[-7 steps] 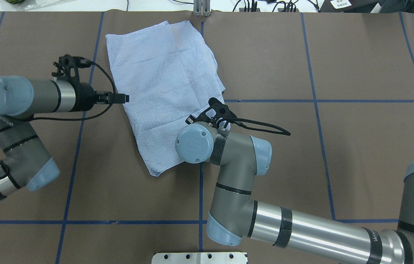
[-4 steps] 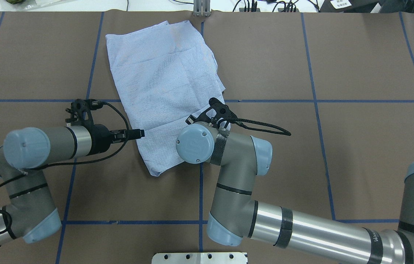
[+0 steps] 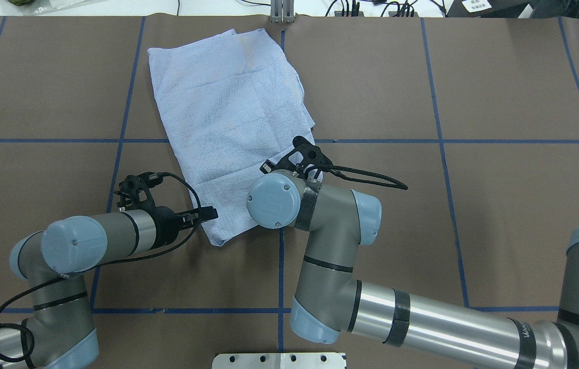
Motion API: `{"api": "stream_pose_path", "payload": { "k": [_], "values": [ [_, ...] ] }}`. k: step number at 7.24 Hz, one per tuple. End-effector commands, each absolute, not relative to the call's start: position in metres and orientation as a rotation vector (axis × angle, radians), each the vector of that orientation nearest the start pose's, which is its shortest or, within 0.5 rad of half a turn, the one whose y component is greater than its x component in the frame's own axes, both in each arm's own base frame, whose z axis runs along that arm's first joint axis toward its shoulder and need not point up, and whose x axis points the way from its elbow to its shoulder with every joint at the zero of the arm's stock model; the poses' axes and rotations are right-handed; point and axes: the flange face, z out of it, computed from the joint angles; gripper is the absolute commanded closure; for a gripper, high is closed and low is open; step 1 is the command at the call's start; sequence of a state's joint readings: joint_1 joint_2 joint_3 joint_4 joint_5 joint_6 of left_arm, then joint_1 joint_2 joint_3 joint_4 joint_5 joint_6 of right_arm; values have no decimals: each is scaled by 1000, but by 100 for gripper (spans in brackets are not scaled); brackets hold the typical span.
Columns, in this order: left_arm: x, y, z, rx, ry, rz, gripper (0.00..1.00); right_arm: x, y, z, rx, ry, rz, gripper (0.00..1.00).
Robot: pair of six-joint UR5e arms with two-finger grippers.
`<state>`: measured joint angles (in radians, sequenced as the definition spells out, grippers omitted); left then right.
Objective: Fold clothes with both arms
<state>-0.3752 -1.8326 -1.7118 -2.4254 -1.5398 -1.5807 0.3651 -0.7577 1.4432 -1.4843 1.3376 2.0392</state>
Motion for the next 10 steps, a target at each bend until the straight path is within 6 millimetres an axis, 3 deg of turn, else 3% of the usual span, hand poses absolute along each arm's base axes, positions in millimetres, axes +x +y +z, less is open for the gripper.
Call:
{"api": "stream_pose_path", "payload": {
  "k": [1,2,3,4,5,7,8,10],
  "values": [
    [524,-335,337,223,1233,-350,23,-646,-415,206,191,-806,878,100],
    [529,-328,337,220,1235,-361,37,-646,-415,206,191,-807,878,100],
    [531,-327,337,243,1230,-378,78,-646,-414,207,191,-806,878,100],
    [529,-327,339,246,1227,-379,100,-643,-413,206,191,-812,878,100],
    [527,-328,338,248,1229,-379,100,-637,-410,209,190,-817,876,100],
    [508,-319,299,251,1313,-371,100,-605,-399,226,194,-837,877,100],
    [500,-308,278,243,1359,-357,100,-584,-383,229,192,-859,867,100],
    [504,-261,249,191,1434,-290,100,-551,-304,227,212,-929,797,100]
  ]
}}
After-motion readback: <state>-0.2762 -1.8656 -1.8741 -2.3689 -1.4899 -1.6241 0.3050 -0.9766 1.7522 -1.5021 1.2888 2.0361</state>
